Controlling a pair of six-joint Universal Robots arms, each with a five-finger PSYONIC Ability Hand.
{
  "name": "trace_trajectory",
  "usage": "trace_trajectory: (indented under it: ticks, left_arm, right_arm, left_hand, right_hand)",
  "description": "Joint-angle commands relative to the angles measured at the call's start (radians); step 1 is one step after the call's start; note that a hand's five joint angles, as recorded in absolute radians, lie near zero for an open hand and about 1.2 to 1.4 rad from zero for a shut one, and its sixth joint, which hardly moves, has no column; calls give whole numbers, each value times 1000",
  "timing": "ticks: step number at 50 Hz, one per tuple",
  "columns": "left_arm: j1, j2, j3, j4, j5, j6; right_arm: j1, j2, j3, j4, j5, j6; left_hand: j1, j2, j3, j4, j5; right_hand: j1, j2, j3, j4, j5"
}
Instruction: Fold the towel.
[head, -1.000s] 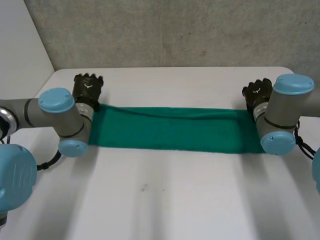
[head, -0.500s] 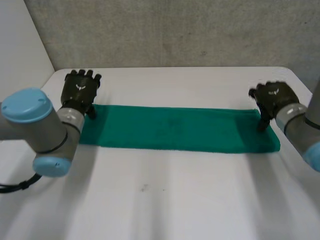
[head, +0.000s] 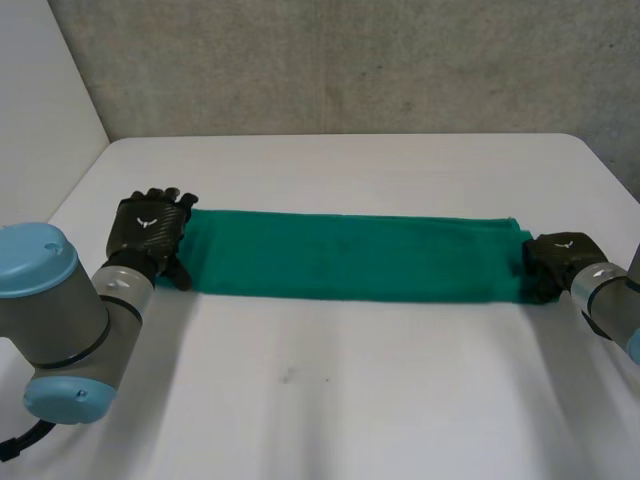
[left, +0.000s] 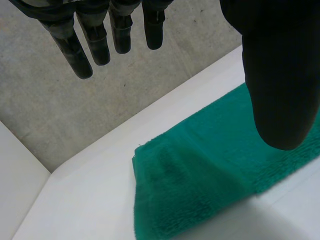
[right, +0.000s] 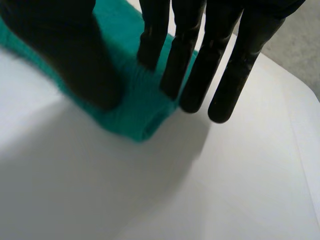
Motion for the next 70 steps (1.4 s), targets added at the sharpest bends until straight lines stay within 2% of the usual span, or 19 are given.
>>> trace_trajectory:
  ticks: [1, 5, 9, 14, 18, 23, 26, 32, 36, 39, 44, 45, 48, 50, 51, 59, 62, 66, 70]
  left_arm:
    - [-2, -1, -1, -1, -4, 2]
    - [-3, 0, -2, -1, -5, 2]
    - [1, 5, -2, -4, -5, 2]
    - [9, 14, -4, -4, -7, 2]
    - [9, 22, -18, -13, -5, 1]
    - [9, 42, -25, -13, -5, -4]
    - [9, 51, -25, -13, -5, -10]
    - [9, 68, -25, -13, -5, -24]
    - [10, 68, -25, -13, -5, -24]
    - [10, 68, -27, -13, -5, -24]
    - [12, 65, -25, -13, -1, -24]
    - [12, 65, -25, -13, -1, -24]
    - [9, 65, -19, -13, 1, -24]
    - [6, 65, -16, -13, 1, -24]
    - [4, 65, -15, -13, 1, -24]
    - [-59, 37, 65, -4, 5, -27]
    - [-127, -21, 142, -5, 4, -54]
    - [-166, -102, 217, -13, 2, -62]
    - [-192, -185, 281, -16, 1, -59]
  right_arm:
    - [-60, 11, -6, -82, 59, -13]
    - [-83, -46, -14, -118, 120, -25]
    - [-136, -66, -43, -108, 128, -66]
    - [-164, -46, -117, -72, 136, -247]
    - [-121, -54, -154, -69, 125, -307]
    - [32, -60, -218, -72, 84, -258]
    - [208, -62, -272, -76, 6, -234]
    - [435, -22, -351, -104, -103, -237]
    - [578, 96, -414, -151, -149, -237]
    - [624, 139, -439, -167, -159, -237]
    - [739, 329, -526, -167, -163, -255]
    - [744, 340, -531, -167, -163, -261]
    - [744, 331, -532, -168, -137, -275]
    - [742, 323, -532, -168, -131, -275]
    - [732, 292, -522, -167, -105, -268]
    - [654, 115, -390, -93, 45, -119]
    - [623, 83, -335, -66, 68, -48]
    - [569, 58, -234, 3, 82, 53]
    - [497, 58, -165, 31, 105, 72]
  left_hand:
    - [-34, -30, -40, -31, -47]
    - [-34, -30, -40, -31, -47]
    - [-34, -30, -40, -31, -47]
    - [-34, -30, -40, -31, -47]
    - [-34, -30, -40, -31, -47]
    - [-34, -30, -40, -31, -47]
    - [-34, -30, -40, -31, -47]
    - [-34, -30, -40, -31, -47]
    - [-34, -30, -40, -31, -47]
    - [-34, -30, -40, -31, -47]
    - [-34, -30, -40, -31, -47]
    - [-34, -30, -40, -31, -47]
    - [-34, -30, -40, -31, -47]
    - [-34, -30, -40, -31, -47]
    - [-34, -30, -40, -31, -47]
    - [-34, -30, -40, -31, -47]
    - [-34, -30, -40, -31, -47]
    - [-34, -30, -40, -31, -47]
    - [-30, -26, -36, -27, -44]
  right_hand:
    - [526, 362, 383, 382, 418]
    - [526, 362, 383, 382, 418]
    - [526, 362, 383, 382, 418]
    - [526, 362, 383, 382, 418]
    - [526, 362, 383, 382, 418]
    - [526, 362, 383, 382, 418]
    - [526, 362, 383, 382, 418]
    - [526, 362, 383, 382, 418]
    - [526, 362, 383, 382, 418]
    - [526, 362, 383, 382, 418]
    - [526, 362, 383, 382, 418]
    - [378, 215, 235, 234, 271]
    - [-366, -529, -509, -510, -473]
    - [-457, -620, -600, -601, -564]
    - [-696, -860, -839, -840, -804]
    - [-696, -860, -839, -840, -804]
    - [-696, -860, -839, -840, -804]
    - [-696, -860, -839, -840, -804]
    - [-696, -860, -839, -840, -804]
